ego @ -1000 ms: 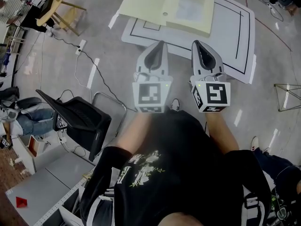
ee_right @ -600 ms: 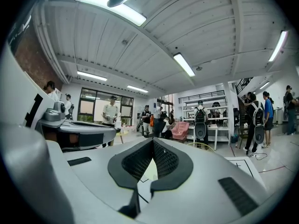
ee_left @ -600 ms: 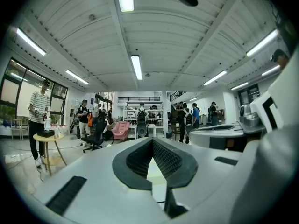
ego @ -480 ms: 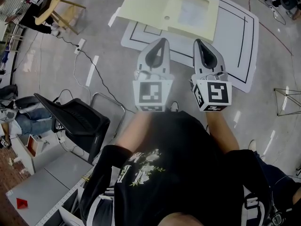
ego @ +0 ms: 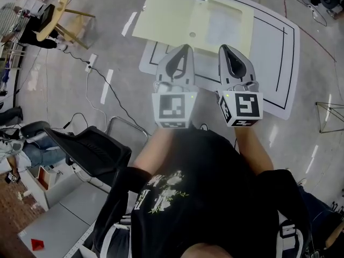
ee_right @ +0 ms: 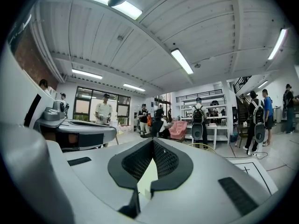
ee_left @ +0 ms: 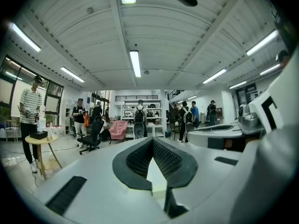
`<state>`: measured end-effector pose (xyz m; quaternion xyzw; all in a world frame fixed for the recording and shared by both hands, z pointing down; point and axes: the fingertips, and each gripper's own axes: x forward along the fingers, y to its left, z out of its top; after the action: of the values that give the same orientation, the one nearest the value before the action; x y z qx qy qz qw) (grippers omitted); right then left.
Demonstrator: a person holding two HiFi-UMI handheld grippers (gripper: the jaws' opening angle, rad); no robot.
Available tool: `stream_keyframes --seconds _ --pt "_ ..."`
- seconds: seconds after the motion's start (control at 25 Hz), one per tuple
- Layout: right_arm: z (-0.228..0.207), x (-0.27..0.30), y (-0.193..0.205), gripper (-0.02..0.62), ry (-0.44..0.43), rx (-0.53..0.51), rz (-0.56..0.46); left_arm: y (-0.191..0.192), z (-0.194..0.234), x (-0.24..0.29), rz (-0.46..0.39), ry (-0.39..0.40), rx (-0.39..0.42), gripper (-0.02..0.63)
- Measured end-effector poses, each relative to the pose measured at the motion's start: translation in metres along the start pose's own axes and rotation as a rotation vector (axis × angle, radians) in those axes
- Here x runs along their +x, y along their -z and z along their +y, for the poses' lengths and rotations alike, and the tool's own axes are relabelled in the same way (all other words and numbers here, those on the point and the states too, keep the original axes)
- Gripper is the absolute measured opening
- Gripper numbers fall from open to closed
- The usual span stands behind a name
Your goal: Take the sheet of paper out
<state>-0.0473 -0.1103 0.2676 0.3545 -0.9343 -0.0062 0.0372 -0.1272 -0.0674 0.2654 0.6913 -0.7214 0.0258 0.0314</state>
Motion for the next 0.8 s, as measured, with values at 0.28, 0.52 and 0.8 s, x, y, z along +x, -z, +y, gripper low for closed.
stream_keyframes --seconds 0.28,0.52,0.8 --pt "-0.007 0.048 -0.001 -0.002 0.032 0.009 0.02 0.0 0.029 0.042 0.017 0.04 -0.006 -0.006" --pt "-0.014 0.08 -0.008 -0.002 0.086 0.011 0.027 -0.008 0.051 0.073 0.014 0.087 -0.005 -0.006" --pt "-0.022 0.113 -0.01 -0.002 0.143 0.001 0.025 -0.011 0.067 0.108 0.002 0.151 -0.004 -0.006"
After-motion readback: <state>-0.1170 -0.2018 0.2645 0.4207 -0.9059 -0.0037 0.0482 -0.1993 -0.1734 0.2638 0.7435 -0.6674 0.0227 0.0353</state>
